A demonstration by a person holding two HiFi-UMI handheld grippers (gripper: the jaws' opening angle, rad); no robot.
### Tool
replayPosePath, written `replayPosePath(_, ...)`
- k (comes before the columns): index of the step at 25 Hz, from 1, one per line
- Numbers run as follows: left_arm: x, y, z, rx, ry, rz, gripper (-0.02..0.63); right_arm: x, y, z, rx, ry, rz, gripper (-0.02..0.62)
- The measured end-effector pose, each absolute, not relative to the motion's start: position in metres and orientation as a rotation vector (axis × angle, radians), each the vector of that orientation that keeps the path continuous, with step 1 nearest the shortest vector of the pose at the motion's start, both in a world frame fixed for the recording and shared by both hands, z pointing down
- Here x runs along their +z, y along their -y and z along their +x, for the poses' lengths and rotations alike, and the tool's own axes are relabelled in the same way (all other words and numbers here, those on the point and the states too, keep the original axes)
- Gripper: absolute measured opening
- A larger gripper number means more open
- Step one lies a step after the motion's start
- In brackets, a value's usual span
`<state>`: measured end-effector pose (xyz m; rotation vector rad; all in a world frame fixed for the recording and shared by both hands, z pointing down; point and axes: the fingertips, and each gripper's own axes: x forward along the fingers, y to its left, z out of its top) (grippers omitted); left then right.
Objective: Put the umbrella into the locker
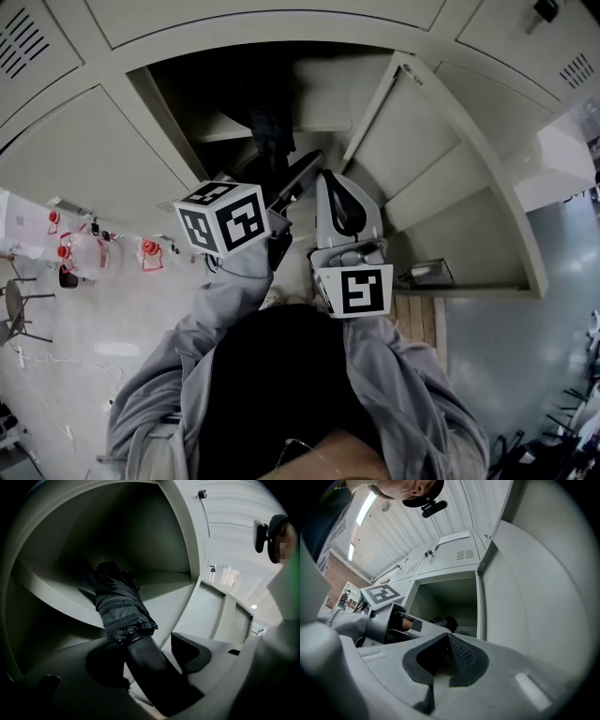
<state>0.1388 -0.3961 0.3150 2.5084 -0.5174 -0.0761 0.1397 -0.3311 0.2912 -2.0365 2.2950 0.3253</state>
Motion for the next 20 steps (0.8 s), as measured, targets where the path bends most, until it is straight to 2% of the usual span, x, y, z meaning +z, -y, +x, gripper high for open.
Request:
replayPosePath(10,0.307,0.398,0.128,0.010,0.613,2.566,0.364,0.300,0.330,0.136,0.290,-2.333,-2.012,0.005)
replayPosePath(20,0.317,0.403,0.117,0.191,0.728,2.628,0.365,0.308,0.332,0.129,0.277,-2.402,-1.964,0.005)
